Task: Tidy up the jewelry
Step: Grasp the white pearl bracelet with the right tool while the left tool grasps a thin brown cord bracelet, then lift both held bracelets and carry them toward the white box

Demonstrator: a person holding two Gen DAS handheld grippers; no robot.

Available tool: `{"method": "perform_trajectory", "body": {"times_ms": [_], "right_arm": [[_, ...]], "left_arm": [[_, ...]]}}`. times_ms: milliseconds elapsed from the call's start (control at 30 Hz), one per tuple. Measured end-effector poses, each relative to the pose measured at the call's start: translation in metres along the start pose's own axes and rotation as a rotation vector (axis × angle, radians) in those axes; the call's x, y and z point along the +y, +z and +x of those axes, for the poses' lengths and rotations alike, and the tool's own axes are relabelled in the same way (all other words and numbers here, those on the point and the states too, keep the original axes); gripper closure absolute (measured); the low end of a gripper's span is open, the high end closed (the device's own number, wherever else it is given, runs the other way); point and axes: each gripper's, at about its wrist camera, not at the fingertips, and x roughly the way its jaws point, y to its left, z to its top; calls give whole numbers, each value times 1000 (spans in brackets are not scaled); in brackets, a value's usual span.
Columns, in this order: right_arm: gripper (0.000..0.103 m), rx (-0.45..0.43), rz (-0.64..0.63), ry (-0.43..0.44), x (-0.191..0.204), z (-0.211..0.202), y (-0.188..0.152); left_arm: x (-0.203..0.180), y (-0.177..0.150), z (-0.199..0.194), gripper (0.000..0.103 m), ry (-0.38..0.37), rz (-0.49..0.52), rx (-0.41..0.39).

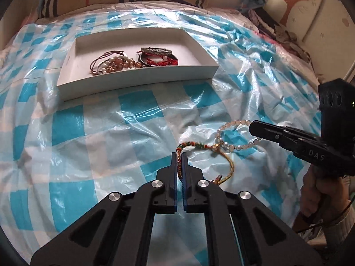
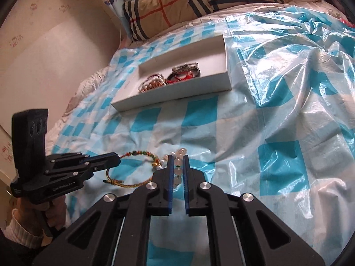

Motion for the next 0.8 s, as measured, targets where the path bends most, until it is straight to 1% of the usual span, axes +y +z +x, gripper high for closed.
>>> {"method": "perform_trajectory", "body": {"times_ms": [100,233,367,600,800], "right_arm": [[94,-58,13,51,12,-22,-1],[94,-110,12,90,32,-46,-2],[94,-152,2,132,54,-71,-4],[94,-213,-55,176,91,-110,-10],[94,-237,-109,182,113,-125,-8]], "left_arm": [[-1,-4,-30,100,-17,-29,-52],[-6,-5,-69,100,-36,-50,-116],[-16,-6,-106,100,-35,-41,-173],[-39,-14,-159,100,33,25,-248],[-50,-20,-182,100,73,59,-287]]}}
